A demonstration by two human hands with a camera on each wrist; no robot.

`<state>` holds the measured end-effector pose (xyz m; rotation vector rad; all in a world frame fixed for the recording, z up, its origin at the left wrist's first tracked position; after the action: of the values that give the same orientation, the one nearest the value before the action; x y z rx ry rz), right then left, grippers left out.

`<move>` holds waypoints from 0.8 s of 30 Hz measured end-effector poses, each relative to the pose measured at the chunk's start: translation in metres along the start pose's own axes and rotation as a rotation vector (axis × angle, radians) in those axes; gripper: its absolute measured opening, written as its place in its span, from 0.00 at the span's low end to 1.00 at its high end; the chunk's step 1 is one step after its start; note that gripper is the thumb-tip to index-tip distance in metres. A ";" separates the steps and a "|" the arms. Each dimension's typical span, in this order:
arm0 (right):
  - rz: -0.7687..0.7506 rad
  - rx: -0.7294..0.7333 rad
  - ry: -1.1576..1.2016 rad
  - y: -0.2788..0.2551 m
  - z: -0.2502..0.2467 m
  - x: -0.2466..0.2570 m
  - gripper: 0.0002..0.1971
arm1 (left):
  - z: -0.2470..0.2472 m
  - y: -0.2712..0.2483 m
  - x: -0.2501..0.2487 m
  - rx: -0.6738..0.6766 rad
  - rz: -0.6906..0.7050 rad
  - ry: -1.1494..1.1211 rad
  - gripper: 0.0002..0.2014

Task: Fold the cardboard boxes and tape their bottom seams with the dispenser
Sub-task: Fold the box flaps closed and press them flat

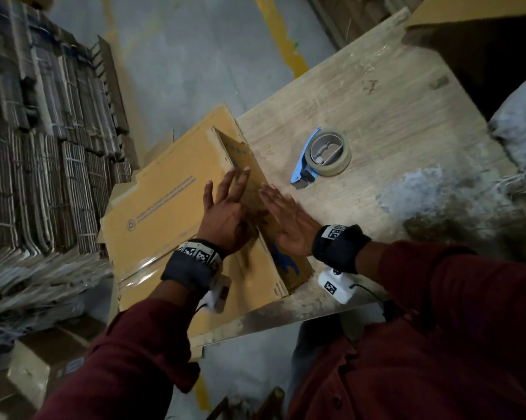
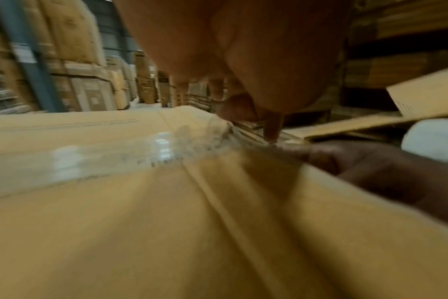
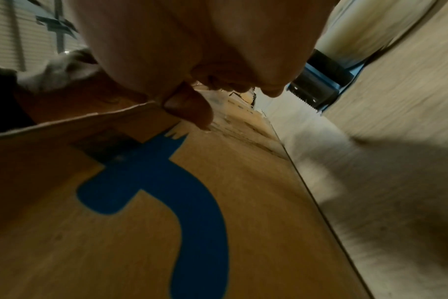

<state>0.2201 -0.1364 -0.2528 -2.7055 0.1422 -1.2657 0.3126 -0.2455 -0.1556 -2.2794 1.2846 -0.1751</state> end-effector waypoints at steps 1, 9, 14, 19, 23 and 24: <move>0.011 -0.004 -0.005 0.000 -0.001 0.000 0.52 | -0.006 -0.004 0.002 -0.100 0.053 -0.068 0.23; -0.096 -0.392 0.052 -0.004 -0.019 0.002 0.38 | -0.026 -0.028 0.006 -0.376 0.011 -0.331 0.29; -0.133 -0.053 0.037 0.010 0.000 0.015 0.43 | -0.001 -0.023 0.013 -0.250 0.017 -0.224 0.32; -0.038 0.106 0.046 0.026 0.032 -0.002 0.57 | 0.005 -0.016 0.020 -0.137 -0.021 -0.151 0.37; 0.068 0.279 0.041 0.016 0.031 -0.026 0.71 | 0.005 -0.021 0.017 -0.141 -0.034 -0.086 0.37; 0.067 0.282 0.027 0.014 0.028 -0.030 0.71 | 0.005 -0.024 0.017 -0.153 -0.037 -0.085 0.37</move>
<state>0.2221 -0.1426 -0.2961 -2.4261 0.0515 -1.2026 0.3416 -0.2477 -0.1508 -2.4128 1.2508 0.0082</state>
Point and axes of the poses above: each hand's wrist, its own y-axis towards the middle knuckle, its own z-axis out of the palm, x = y × z, the point moved 3 cm from there along y, towards the middle knuckle, and after that the axes turned 15 degrees about -y, right-handed, at the moved point
